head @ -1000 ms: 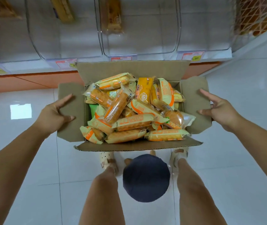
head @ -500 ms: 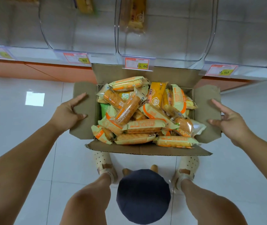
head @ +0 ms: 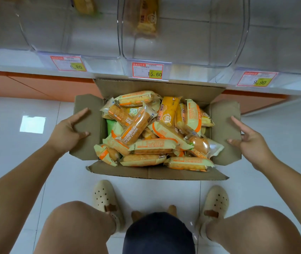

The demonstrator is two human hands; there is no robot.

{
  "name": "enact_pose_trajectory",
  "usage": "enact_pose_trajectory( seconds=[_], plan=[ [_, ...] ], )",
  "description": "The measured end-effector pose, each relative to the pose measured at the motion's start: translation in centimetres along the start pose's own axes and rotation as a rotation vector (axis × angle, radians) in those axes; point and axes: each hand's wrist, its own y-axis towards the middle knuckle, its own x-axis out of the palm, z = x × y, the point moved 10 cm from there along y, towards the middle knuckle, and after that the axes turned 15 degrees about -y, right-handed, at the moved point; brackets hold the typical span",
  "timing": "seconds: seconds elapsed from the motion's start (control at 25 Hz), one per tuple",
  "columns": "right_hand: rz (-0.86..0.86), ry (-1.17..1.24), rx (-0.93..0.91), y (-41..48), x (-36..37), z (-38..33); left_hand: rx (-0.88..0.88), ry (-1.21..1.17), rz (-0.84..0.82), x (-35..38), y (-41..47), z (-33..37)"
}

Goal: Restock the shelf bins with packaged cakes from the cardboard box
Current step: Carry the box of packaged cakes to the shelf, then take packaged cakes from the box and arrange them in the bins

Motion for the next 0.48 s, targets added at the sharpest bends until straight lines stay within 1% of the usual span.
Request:
enact_pose_trajectory(
  seconds=[0.08, 0.2, 0.24, 0.28, 0.32, 0.36, 0.4, 0.44, 0.48],
  plan=[
    [-0.023, 0.004, 0.011, 0.0, -0.3, -0.3, -0.004, 0.004, -0.030, -0.2, 0.2, -0.1],
    [-0.069, -0.001, 0.023, -0.6, -0.2, -1.2, -0.047, 0.077, -0.127, 0.2, 0.7, -0.5],
    [-0.067, -0.053, 0.031, -0.9, 0.0, -1.3, -0.070, 0.117, -0.142, 0.4, 0.8, -0.7],
    [-0.025, -0.179, 0.034, -1.1, -0.1, -1.6, -0.047, 0.210, -0.104, 0.2, 0.9, -0.5],
    [0.068, -0.365, 0.014, -1.2, -0.6, -2.3, 0.028, 0.337, -0.014, -0.1, 1.0, 0.6],
    [0.185, -0.548, -0.049, -1.4, -0.9, -3.7, 0.158, 0.463, 0.092, -0.1, 0.8, 2.5],
    [0.307, -0.668, -0.164, -1.9, -0.8, -5.9, 0.328, 0.539, 0.180, 0.5, -0.1, 5.2],
    [0.398, -0.710, -0.296, -2.6, -0.1, -8.3, 0.482, 0.538, 0.217, 2.0, -1.2, 7.8],
    [0.422, -0.701, -0.406, -3.0, 1.1, -10.4, 0.580, 0.478, 0.177, 4.0, -2.1, 9.9]
  ],
)
